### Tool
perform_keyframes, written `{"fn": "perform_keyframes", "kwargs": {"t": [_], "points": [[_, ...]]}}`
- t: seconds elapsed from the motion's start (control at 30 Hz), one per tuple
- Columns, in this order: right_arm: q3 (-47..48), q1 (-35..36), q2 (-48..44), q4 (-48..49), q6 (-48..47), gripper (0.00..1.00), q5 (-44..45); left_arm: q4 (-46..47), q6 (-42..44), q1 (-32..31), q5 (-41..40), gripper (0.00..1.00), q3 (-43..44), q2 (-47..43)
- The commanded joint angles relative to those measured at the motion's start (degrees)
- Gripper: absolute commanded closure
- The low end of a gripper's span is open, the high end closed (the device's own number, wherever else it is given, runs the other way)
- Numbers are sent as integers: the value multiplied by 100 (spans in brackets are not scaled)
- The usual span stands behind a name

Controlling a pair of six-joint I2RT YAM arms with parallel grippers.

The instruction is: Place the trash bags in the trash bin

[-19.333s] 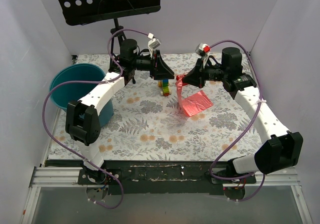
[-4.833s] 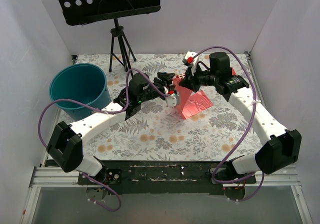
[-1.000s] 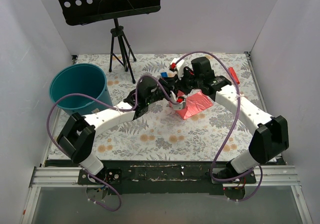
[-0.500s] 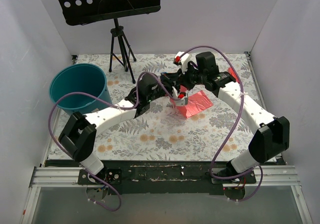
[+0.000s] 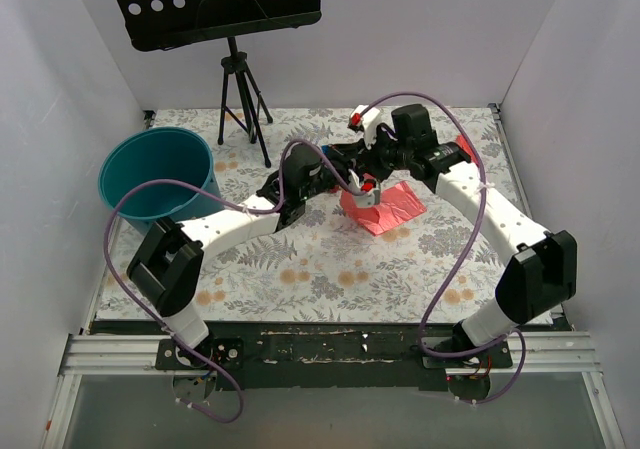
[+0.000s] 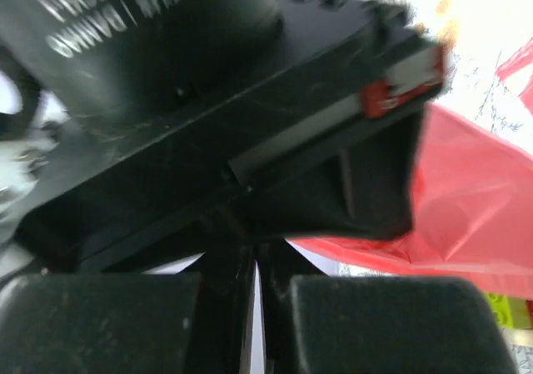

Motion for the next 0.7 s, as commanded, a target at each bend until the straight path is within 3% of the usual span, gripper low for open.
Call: {"fn": "perform_keyframes", "kwargs": {"t": [0.0,0.27,0.4,0.57,0.63,0.67], "points": [[-108,782,-392,315,185,99,-864,356,-2,-56,345,100,868,323],[702,204,-60,465,283,99,-417,-48,-19,-99,494,100,-565,-599],[-132,185,-103,561,361,99,-390,-4,-46,-108,433,100,101,-460],[-55,335,-384,395,520,99,-1127,408,-72,32,64,100,552,147],[-11,326,-551,403,634,99,-1041,619,-282,85,-111,100,525,244],[-19,317,-674,403,643,99,-936,681,-518,94,-286,95,542,244]]}}
